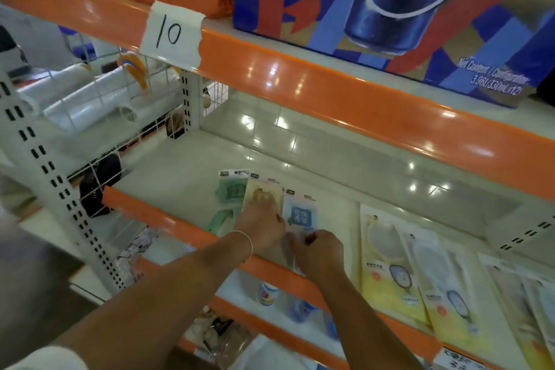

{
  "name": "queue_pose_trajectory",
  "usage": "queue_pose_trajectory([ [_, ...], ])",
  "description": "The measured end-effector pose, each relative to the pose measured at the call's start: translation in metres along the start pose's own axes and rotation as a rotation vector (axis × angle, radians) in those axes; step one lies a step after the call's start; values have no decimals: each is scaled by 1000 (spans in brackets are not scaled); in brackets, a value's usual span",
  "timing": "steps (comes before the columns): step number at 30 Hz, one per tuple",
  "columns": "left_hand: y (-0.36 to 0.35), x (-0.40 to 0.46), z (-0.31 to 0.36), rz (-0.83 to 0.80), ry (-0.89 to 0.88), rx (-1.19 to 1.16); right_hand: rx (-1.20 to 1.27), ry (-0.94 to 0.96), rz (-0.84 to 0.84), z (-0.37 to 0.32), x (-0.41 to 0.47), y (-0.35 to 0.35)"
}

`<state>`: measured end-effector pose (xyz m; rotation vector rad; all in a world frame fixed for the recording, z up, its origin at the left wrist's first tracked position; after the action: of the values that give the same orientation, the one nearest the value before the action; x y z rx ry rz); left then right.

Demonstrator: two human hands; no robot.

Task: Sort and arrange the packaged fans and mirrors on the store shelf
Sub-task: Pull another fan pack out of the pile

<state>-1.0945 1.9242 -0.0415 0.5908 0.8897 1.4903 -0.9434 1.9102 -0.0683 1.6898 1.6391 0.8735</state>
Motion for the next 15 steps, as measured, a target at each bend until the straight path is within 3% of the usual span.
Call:
queue_pose_trajectory([
  [11, -1, 4, 10, 150, -42, 270, 33, -28, -86, -11, 4, -12],
  [15, -12, 4, 29, 163, -96, 265, 134, -51, -99, -3, -2, 1],
])
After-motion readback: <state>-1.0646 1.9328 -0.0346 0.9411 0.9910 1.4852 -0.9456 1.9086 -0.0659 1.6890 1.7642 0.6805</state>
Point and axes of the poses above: each hand's wrist, its own x-axis towards the middle knuckle, its own y-axis out of the back of the hand, z = x × y, the point moved 4 cm from there along x, towards the middle knuckle, and after that the axes turned 8 degrees about y, right-handed, at the moved point
